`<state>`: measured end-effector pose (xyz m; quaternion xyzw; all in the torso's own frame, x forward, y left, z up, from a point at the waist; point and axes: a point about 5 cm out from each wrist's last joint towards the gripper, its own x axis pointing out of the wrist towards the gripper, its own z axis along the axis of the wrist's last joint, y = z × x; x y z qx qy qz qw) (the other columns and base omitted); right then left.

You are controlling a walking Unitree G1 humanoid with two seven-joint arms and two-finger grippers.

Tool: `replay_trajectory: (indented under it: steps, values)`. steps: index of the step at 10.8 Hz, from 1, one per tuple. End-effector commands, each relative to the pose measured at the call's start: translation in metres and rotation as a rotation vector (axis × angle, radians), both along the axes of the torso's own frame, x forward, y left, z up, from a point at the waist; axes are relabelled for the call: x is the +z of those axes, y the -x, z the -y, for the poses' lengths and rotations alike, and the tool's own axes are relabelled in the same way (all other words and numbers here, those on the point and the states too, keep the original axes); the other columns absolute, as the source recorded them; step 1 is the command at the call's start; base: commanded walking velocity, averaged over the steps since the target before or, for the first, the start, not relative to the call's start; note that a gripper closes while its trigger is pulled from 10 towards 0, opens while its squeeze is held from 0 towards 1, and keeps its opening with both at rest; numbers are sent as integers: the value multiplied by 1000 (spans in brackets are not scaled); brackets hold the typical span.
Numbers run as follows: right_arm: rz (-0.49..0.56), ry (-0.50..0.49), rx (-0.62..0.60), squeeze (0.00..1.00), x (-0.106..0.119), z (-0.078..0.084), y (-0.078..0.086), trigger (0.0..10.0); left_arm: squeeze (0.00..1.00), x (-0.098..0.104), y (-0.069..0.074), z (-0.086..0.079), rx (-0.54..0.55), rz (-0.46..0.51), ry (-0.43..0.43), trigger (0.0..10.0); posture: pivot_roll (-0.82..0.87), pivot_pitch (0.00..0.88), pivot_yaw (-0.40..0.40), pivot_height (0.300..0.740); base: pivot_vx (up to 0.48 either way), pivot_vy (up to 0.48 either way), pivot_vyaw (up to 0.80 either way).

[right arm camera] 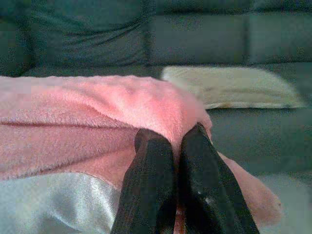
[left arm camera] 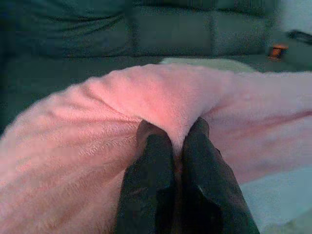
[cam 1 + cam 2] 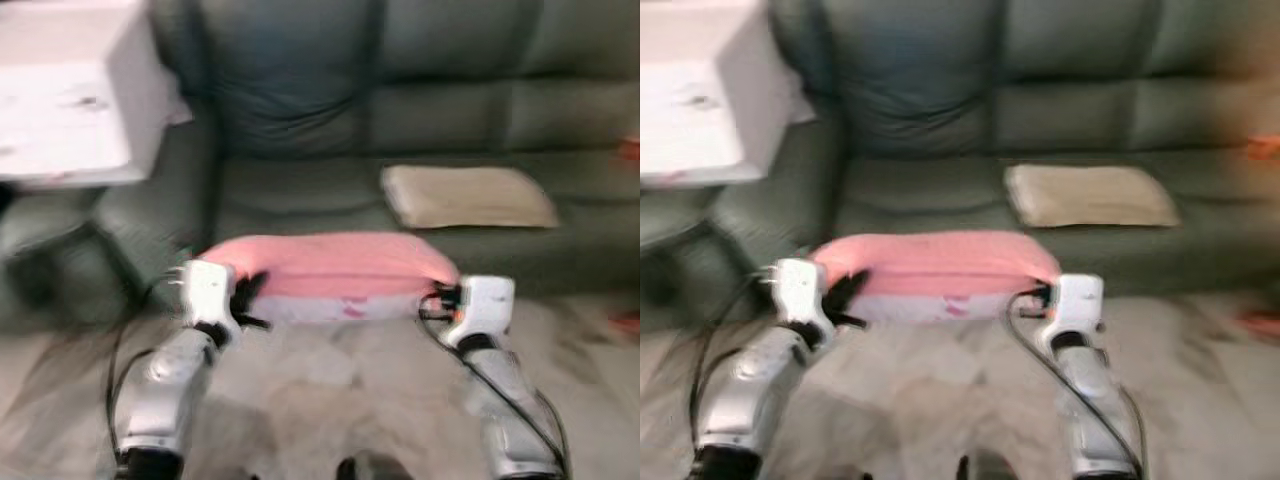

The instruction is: Move the pillow to the sofa

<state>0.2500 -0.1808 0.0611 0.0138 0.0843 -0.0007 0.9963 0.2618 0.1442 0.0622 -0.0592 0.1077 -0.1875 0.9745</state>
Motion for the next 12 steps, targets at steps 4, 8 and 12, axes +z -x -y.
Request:
replay_trajectory:
  steps: [4,8,12]
  values:
    - [25,-2,-26,0,5,3,0,10000,0,4,0,-12,42,29,2,10000,-54,0,-20,740,88,0,-400]
    - [23,-1,-24,0,5,2,1,10000,0,6,-1,-13,35,37,7,10000,-54,0,-16,740,414,0,0]
    - [32,13,8,0,6,-2,1,10000,0,6,-1,-12,32,38,9,10000,-54,0,-15,740,423,0,530]
